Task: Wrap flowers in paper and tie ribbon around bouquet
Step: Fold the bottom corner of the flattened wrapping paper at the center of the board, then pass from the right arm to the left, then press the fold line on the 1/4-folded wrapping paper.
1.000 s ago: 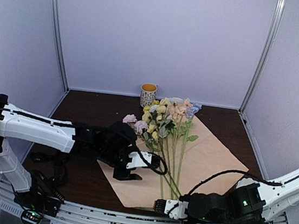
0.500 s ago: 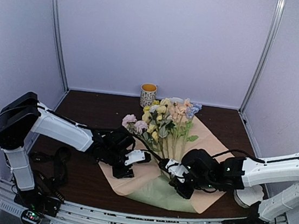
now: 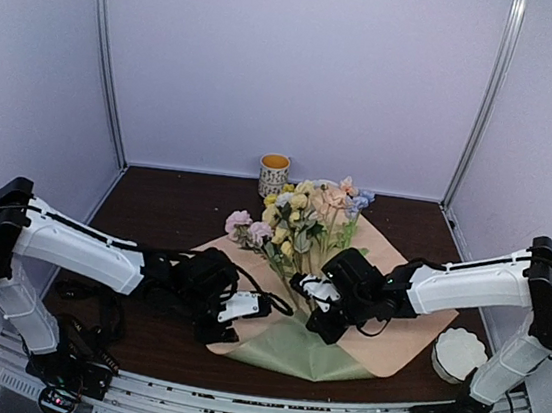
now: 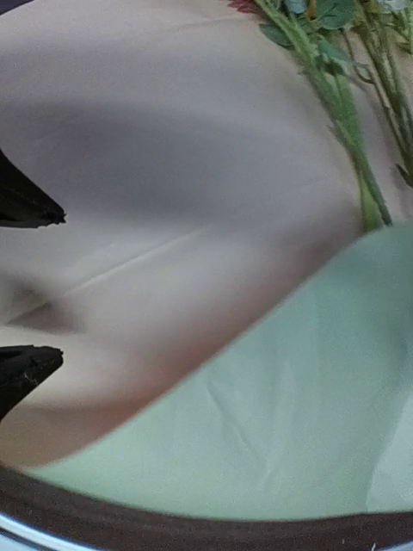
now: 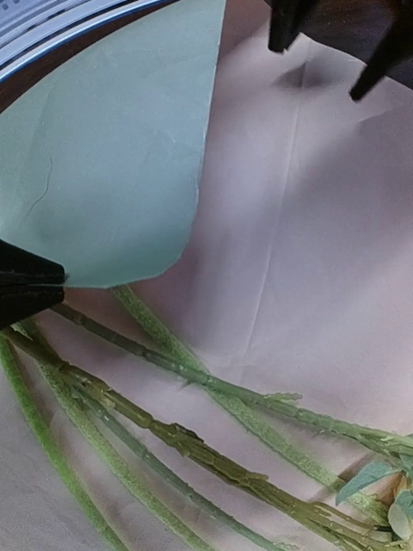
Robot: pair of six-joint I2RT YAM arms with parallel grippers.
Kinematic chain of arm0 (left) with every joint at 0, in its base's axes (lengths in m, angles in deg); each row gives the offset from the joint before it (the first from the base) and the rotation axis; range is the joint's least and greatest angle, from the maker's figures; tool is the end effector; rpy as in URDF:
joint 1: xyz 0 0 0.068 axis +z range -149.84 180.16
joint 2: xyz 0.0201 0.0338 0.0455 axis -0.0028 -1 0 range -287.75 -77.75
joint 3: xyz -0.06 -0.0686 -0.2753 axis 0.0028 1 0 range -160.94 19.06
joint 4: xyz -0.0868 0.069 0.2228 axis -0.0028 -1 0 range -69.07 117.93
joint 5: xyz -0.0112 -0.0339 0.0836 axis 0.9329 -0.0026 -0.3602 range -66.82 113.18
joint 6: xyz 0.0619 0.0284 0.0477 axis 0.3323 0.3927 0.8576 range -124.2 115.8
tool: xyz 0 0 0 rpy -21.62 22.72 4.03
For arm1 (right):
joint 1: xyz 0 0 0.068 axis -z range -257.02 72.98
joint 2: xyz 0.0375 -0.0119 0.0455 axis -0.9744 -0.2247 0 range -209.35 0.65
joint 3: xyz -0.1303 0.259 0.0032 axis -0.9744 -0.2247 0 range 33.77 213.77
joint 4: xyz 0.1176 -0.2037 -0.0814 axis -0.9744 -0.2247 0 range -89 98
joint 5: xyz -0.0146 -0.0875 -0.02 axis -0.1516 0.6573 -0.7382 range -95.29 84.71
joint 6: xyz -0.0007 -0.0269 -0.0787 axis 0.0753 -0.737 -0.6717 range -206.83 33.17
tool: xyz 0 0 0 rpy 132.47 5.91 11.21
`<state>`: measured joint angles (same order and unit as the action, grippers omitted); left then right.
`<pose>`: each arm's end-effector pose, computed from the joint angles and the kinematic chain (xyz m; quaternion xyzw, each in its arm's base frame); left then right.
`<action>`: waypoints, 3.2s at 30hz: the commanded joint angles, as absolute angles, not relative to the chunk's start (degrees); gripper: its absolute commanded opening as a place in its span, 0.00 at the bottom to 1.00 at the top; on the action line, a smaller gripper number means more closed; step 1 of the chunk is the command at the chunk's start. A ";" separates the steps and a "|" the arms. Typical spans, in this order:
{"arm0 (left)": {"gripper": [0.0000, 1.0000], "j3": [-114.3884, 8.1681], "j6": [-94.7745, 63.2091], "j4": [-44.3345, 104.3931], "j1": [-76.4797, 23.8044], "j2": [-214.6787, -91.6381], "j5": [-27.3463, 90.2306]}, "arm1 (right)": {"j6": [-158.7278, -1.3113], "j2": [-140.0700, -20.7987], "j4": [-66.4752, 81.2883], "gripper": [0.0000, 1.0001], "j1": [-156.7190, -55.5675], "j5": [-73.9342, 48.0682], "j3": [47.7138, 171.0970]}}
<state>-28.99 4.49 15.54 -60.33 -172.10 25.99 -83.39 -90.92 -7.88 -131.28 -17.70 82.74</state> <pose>0.1549 -0.2810 0.1433 0.5520 0.7887 -0.1390 0.2324 0.1711 0.2645 0.1589 -0.4371 0.8516 0.2215 0.1863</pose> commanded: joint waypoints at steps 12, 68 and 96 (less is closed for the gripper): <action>0.49 -39.25 7.72 5.53 -72.82 -170.86 12.69 | -75.40 -94.32 -4.69 0.00 -128.35 -21.47 83.82; 0.48 -43.99 10.59 1.17 -75.42 -183.74 12.32 | -45.97 -72.60 7.53 0.04 -131.37 -38.37 58.91; 0.46 -45.45 11.71 -0.27 -75.42 -184.89 13.07 | -46.01 -54.31 -30.12 0.00 -131.88 -19.94 62.10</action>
